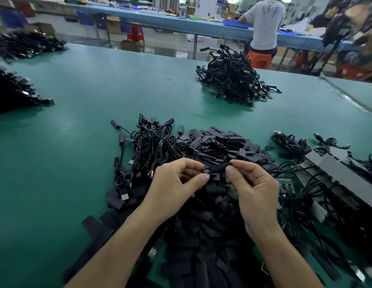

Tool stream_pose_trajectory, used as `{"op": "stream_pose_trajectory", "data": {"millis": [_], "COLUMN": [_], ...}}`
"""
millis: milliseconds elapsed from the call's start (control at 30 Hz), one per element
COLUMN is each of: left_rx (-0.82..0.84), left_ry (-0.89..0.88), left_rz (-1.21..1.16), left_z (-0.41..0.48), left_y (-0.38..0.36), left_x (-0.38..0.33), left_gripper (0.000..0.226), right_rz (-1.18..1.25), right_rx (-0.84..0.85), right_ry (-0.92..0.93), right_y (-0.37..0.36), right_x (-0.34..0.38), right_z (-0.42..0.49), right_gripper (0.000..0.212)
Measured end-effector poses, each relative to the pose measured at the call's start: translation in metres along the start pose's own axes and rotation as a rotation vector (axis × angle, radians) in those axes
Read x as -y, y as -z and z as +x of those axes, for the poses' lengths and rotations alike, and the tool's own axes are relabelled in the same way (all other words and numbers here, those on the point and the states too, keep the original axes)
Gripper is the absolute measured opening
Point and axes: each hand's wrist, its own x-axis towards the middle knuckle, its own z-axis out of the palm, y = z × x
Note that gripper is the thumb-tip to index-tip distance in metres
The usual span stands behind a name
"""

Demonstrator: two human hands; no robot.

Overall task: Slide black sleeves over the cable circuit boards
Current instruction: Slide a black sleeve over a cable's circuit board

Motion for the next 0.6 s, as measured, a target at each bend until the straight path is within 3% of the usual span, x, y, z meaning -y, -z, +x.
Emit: {"op": "stream_pose_trajectory", "data": {"millis": [133, 233, 300, 433, 500, 600], "left_rx": [0.062, 0.077, 0.000, -0.436, -0.564, -0.642], "left_ry": [-0.134, -0.176, -0.192, -0.157, -0.092, -0.016], "left_rz": [0.171, 0.293, 0.300, 0.225, 0.265, 0.380], "left_z": [-0.004, -0.003, -0.001, 0.020, 0.032, 0.041], "left_y": [0.005, 0.006, 0.007, 0.029, 0.042, 0.052], "left_x": [-0.010, -0.020, -0.032, -0.046, -0.046, -0.035], "left_gripper": [0.005, 0.010, 0.014, 0.022, 0.022, 0.021], "right_rz": [0.210, 0.087, -0.183, -1.037, -1.355, -1.529], "right_rx": [-0.045, -0.032, -0.046, -0.069, -0.059, 0.003], "right_ry": [-0.030, 0.004, 0.073, 0.191, 0.030, -0.272], "right_y": [0.010, 0.013, 0.017, 0.035, 0.047, 0.056], "right_x": [0.012, 0.015, 0.017, 0.024, 0.028, 0.032], "right_z": [0.007, 0.008, 0.008, 0.010, 0.013, 0.017], "right_gripper": [0.012, 0.011, 0.010, 0.017, 0.025, 0.037]}}
